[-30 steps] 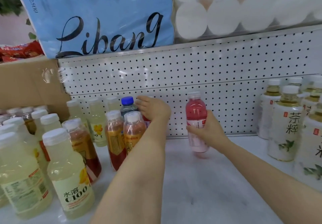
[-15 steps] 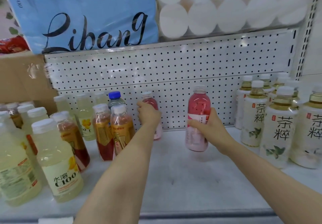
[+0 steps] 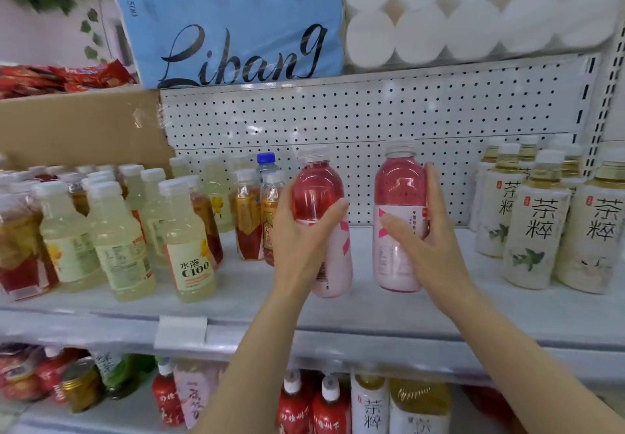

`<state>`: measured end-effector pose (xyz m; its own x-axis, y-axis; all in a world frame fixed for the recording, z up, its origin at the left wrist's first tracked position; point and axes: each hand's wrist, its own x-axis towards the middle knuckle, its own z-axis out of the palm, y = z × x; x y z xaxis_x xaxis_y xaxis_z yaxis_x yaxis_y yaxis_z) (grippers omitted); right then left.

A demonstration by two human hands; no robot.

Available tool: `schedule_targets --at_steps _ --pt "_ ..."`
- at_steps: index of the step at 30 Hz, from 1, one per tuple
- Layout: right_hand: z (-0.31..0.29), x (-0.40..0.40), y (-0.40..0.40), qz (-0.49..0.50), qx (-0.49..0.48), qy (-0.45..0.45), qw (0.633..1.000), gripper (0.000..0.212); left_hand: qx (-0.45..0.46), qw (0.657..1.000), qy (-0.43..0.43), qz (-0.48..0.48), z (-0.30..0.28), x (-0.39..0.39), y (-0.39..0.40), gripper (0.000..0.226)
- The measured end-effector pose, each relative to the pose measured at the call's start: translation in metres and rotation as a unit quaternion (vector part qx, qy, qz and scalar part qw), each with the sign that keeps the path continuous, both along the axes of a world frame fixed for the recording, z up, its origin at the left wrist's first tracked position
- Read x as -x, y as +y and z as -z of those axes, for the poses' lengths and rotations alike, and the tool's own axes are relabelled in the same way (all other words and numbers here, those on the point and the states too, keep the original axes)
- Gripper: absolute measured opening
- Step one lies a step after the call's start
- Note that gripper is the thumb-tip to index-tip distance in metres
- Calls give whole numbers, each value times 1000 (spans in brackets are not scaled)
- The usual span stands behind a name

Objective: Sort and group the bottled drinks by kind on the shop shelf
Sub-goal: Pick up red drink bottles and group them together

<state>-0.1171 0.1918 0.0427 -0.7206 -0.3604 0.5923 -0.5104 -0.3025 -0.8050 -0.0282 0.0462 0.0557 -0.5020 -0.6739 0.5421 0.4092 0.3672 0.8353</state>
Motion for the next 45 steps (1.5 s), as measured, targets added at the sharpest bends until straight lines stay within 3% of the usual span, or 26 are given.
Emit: schedule_targets --at_steps 7,11,16,24,34,38,45 --pt "6 -79 -27 -26 13 25 999 91 -2 999 -22 -46 17 -78 -27 59" --pt "9 -135 -59 -46 26 30 998 89 -7 998 -33 -50 23 -138 -59 35" --pt "21 -210 -121 -65 36 40 996 87 -7 996 -57 -71 29 -223 -116 58" --pt "41 -312 -225 -107 53 9 993 89 -6 987 -92 -130 46 -338 -213 50" --pt "38 -368 -366 -183 46 14 982 92 -19 979 -93 -182 54 -395 -331 65" --pt "43 -379 -432 -210 49 33 976 89 -19 971 -89 -220 55 -411 -386 45" --pt "46 -393 -520 -228 30 39 973 91 -15 959 -67 -276 42 -435 -486 47"
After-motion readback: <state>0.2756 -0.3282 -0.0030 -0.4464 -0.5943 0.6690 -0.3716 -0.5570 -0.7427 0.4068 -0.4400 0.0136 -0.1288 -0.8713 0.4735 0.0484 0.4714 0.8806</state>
